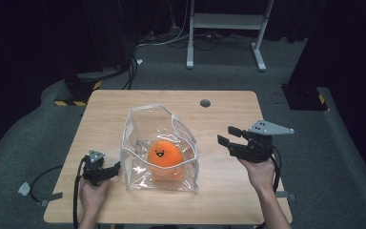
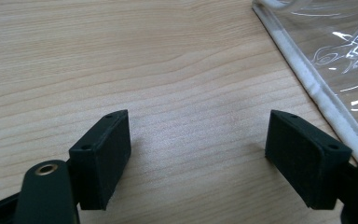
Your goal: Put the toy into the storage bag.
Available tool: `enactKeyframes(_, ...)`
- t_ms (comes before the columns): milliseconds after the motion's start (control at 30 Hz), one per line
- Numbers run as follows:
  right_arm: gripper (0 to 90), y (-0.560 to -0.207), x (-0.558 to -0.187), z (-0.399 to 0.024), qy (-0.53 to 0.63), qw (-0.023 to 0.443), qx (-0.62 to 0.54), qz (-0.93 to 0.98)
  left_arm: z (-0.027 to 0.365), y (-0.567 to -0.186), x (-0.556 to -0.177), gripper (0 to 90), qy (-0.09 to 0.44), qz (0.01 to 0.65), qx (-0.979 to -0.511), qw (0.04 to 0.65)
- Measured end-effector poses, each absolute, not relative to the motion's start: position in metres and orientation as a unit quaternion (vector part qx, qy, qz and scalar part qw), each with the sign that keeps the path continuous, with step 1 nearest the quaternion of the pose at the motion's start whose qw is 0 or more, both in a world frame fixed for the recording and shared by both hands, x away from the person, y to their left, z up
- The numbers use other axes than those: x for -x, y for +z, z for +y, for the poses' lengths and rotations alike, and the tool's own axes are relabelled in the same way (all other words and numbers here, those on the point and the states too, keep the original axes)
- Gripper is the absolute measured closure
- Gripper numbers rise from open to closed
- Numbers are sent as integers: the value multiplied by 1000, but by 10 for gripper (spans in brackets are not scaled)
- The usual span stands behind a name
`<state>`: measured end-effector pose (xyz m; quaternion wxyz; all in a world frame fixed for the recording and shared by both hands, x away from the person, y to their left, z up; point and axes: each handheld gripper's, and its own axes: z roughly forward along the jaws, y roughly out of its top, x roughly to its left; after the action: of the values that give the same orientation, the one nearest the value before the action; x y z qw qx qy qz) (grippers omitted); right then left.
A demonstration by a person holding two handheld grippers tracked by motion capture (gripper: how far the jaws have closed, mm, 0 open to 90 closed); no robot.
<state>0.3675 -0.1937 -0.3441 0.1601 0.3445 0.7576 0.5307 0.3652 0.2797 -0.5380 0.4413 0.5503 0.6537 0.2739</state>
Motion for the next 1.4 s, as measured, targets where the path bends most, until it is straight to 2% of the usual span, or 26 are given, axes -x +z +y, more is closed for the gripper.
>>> enactKeyframes(1400, 441, -373, -356, -212, 534, 154, -375, 742, 280, -538, -365, 223, 274, 654, -550, 441)
